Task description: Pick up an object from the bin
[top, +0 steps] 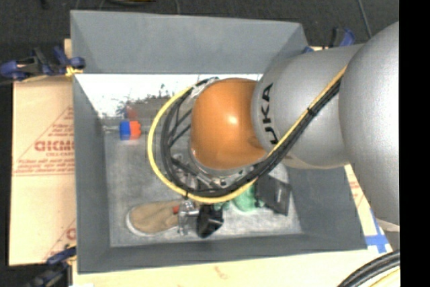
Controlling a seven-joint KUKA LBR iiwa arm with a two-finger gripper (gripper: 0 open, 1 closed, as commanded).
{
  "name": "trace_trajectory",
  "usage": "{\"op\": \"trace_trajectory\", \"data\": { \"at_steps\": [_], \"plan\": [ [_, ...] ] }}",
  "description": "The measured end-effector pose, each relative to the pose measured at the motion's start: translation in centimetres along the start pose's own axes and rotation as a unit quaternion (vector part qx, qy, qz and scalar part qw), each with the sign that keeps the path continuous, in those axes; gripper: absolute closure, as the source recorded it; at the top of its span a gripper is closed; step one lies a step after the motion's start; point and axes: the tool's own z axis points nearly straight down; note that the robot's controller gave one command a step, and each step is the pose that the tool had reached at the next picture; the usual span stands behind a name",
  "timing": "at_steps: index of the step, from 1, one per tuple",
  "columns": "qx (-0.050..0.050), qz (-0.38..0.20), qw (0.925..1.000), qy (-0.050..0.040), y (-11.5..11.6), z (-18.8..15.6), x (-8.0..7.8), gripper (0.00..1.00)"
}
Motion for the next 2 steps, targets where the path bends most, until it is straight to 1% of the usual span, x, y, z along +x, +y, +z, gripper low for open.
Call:
{"op": "trace_trajectory", "data": {
  "at_steps": [1,2],
  "plan": [
    [0.0,0.0,1.0,0.0,0.0,0.0,0.0,0.0],
    [0.0,-0.137,0.9906,-0.0047,-0.3,7.1,-1.9,1.0]
  ]
}}
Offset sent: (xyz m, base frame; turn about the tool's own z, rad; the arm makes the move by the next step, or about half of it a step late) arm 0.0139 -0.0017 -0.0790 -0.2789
